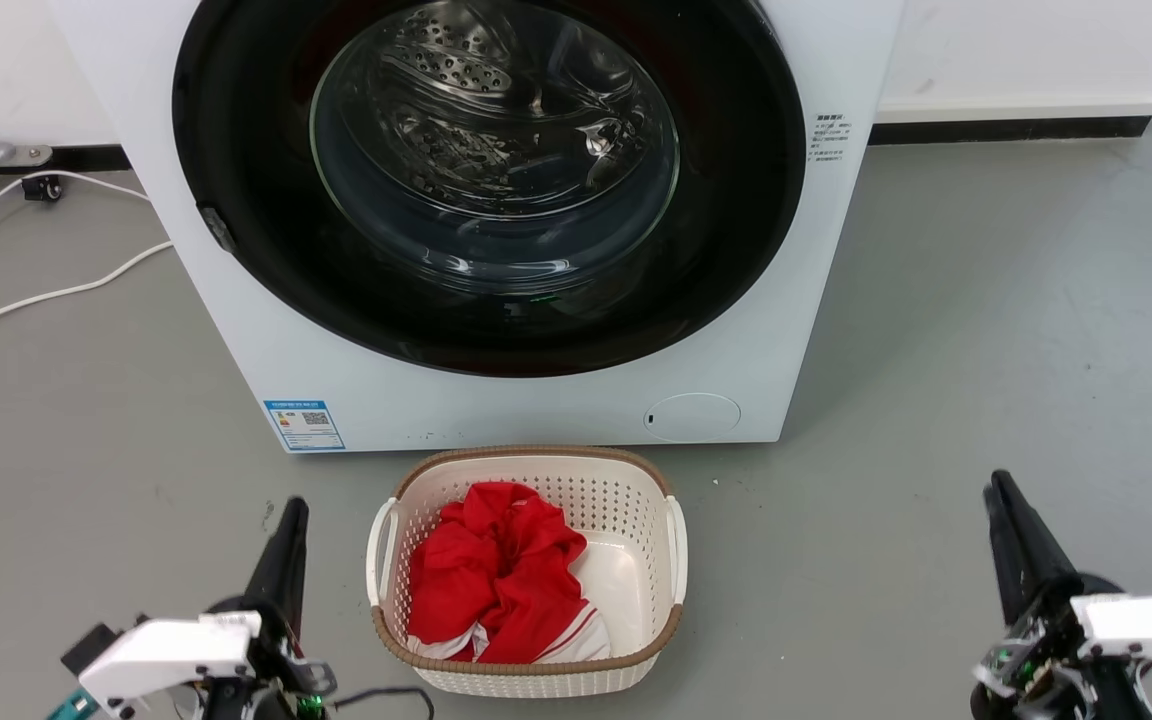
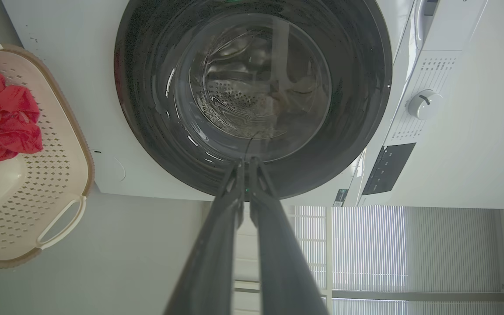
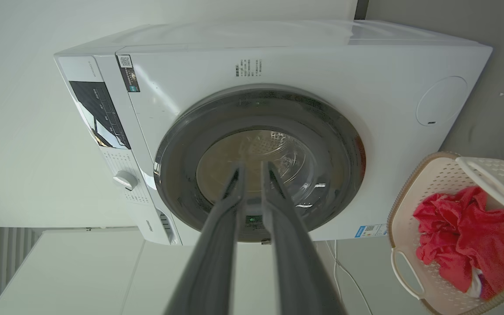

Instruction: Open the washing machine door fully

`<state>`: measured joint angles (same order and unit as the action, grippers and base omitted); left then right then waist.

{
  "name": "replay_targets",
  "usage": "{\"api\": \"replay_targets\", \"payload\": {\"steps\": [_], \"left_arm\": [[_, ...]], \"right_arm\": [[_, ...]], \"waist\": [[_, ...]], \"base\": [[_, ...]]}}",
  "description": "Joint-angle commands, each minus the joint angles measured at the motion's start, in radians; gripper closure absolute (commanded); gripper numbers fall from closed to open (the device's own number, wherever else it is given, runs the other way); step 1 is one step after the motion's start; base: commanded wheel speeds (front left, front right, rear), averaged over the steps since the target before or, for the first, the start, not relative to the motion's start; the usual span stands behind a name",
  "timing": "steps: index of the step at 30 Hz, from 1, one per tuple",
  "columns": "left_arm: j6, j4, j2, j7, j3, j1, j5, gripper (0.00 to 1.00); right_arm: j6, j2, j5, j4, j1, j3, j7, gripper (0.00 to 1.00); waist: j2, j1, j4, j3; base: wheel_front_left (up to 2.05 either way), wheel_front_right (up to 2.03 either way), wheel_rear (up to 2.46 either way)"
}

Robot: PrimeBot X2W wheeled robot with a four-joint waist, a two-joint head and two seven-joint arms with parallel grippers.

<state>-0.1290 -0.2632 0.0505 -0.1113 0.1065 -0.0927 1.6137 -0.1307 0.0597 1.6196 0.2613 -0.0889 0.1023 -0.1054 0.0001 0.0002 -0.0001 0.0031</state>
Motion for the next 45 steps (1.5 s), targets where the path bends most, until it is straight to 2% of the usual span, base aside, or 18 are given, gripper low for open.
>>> {"api": "replay_targets", "payload": {"steps": [1, 12, 17, 32, 45], "left_arm": [[0.000, 0.001, 0.000, 0.001, -0.003, 0.001, 0.000, 0.00], [0.000, 0.034, 0.002, 0.058, -0.056, -0.016, -0.060, 0.00], [-0.001, 0.058, 0.001, 0.081, -0.068, -0.020, -0.136, 0.00], [-0.001, 0.114, 0.000, 0.142, -0.098, -0.021, -0.429, 0.00], [-0.001, 0.120, 0.000, 0.189, -0.135, -0.022, -0.697, 0.00]], "right_arm": [[0.000, 0.000, -0.001, 0.000, 0.002, 0.000, 0.002, 0.00], [0.000, -0.001, -0.084, -0.050, 0.016, -0.001, 0.057, 0.00], [0.000, -0.002, -0.186, -0.088, 0.021, -0.007, 0.080, 0.00], [0.000, -0.003, -0.620, -0.145, 0.045, -0.055, 0.140, 0.00], [0.000, -0.005, -0.881, -0.165, 0.059, -0.069, 0.186, 0.00]], "waist": [[-0.0001, 0.0000, 0.000, 0.000], [-0.0001, 0.0000, -0.001, 0.001], [-0.0001, 0.0000, -0.001, 0.001], [-0.0001, 0.0000, 0.001, 0.002], [-0.0001, -0.0001, 0.004, 0.002]], "base": [[0.00, 0.00, 0.00], [0.00, 0.00, 0.00], [0.00, 0.00, 0.00], [0.00, 0.00, 0.00], [0.00, 0.00, 0.00]]}}
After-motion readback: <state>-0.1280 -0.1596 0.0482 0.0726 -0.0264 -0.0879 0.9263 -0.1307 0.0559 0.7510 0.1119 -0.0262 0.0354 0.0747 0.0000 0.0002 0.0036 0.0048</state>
